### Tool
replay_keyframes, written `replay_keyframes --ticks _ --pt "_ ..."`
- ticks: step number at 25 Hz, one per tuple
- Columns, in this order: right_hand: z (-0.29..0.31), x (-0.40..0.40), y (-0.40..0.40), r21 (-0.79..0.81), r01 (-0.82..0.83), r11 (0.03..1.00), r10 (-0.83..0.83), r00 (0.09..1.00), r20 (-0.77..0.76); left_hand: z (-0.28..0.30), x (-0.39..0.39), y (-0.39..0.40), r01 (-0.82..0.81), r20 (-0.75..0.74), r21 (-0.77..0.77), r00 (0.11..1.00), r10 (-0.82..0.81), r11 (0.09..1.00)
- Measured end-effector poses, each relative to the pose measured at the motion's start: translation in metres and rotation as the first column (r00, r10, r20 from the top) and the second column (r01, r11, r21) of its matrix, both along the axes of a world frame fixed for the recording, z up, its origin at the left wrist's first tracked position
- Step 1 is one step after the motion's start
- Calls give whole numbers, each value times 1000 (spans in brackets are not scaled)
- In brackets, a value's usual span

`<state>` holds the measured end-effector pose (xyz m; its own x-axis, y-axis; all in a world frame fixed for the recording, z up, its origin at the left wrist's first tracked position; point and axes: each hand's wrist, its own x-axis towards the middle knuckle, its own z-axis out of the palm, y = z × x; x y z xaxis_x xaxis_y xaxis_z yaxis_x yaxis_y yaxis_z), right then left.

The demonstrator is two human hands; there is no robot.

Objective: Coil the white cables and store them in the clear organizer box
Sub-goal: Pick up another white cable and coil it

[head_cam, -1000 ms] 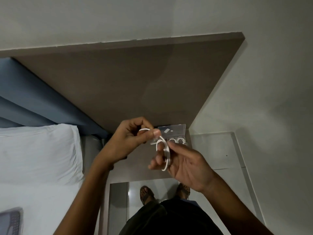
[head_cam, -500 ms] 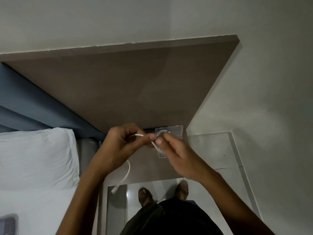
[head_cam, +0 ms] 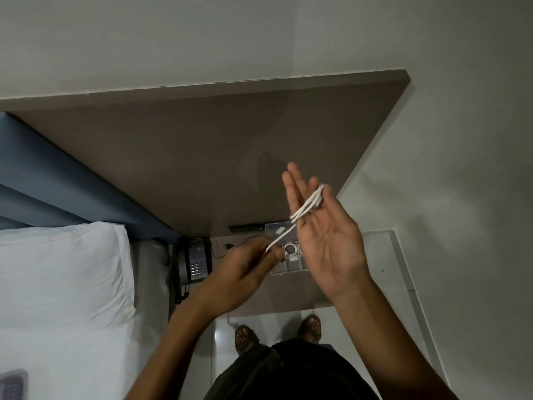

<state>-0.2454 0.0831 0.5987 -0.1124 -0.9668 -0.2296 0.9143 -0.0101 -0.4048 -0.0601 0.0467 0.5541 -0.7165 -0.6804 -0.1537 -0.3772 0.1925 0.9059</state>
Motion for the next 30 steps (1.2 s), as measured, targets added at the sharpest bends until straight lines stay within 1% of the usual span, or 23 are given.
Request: replay_keyframes --ticks 1,2,3,4,5,6,7,8,10,13,14,15,16,19,22,23,24,25,26,27,28,29,30 --pt "-4 -6 -1 31 60 998 -44 922 -385 3 6 -2 26 40 -12 999 -25 1000" --pt "-9 -10 0 39 99 994 -40 686 -727 11 13 -7 25 54 -12 998 -24 1000" --pt "-15 -14 3 24 96 995 -15 388 -922 21 21 -14 8 38 -11 999 -7 1000" --pt "-21 -18 7 54 10 998 51 206 -977 34 28 -22 -8 10 -19 1000 8 1000" --pt "-25 -19 11 134 -125 983 151 144 -978 45 34 -32 -18 -15 -51 1000 17 999" --pt "-27 -18 16 213 -278 937 263 159 -952 54 36 -41 -17 -30 -95 999 14 995" --pt "-27 -13 21 245 -424 872 369 239 -898 60 33 -50 -5 -40 -135 999 -1 991" --pt "-26 -7 25 228 -535 814 458 347 -819 62 27 -58 -1 -58 -154 998 -8 988" --pt "-20 8 30 129 -624 771 558 563 -609 57 9 -68 -50 -116 -117 993 37 992" --pt "-11 20 30 71 -529 846 531 821 -209 33 -6 -63 -109 -171 33 979 113 994" --pt "-10 19 29 71 -468 881 472 880 -58 23 -7 -55 -115 -202 93 971 132 989" --pt "-8 16 26 67 -407 911 405 914 39 13 -7 -45 -120 -229 151 961 153 981" --pt "-5 13 23 78 -363 929 357 931 77 4 -6 -36 -134 -240 210 953 184 969" --pt "-3 5 17 112 -313 943 303 948 92 -14 -2 -13 -225 -181 321 939 293 920" --pt "-12 1 11 129 -227 965 220 973 65 -11 7 -6 -192 -140 294 960 240 937" --pt "-15 0 9 127 -188 974 191 982 -9 -8 12 -5 -165 -118 237 973 197 957" --pt "-17 0 7 123 -164 979 183 969 -165 -4 15 -3 -142 -86 165 984 158 976" --pt "-20 2 6 139 -152 979 195 899 -393 1 16 -2 -133 -53 88 989 138 987" --pt "-23 6 7 177 -135 975 217 754 -620 8 16 0 -140 -35 6 990 140 990" --pt "-27 11 8 217 -114 970 242 587 -773 14 15 1 -156 -42 -71 987 153 985" --pt "-29 15 10 240 -98 966 258 472 -843 21 14 1 -181 -70 -123 982 174 976" --pt "-32 18 11 249 -92 964 264 422 -867 25 12 -1 -213 -105 -144 974 199 966" --pt "-32 19 12 249 -96 964 267 413 -871 27 10 -4 -245 -138 -136 964 227 960"
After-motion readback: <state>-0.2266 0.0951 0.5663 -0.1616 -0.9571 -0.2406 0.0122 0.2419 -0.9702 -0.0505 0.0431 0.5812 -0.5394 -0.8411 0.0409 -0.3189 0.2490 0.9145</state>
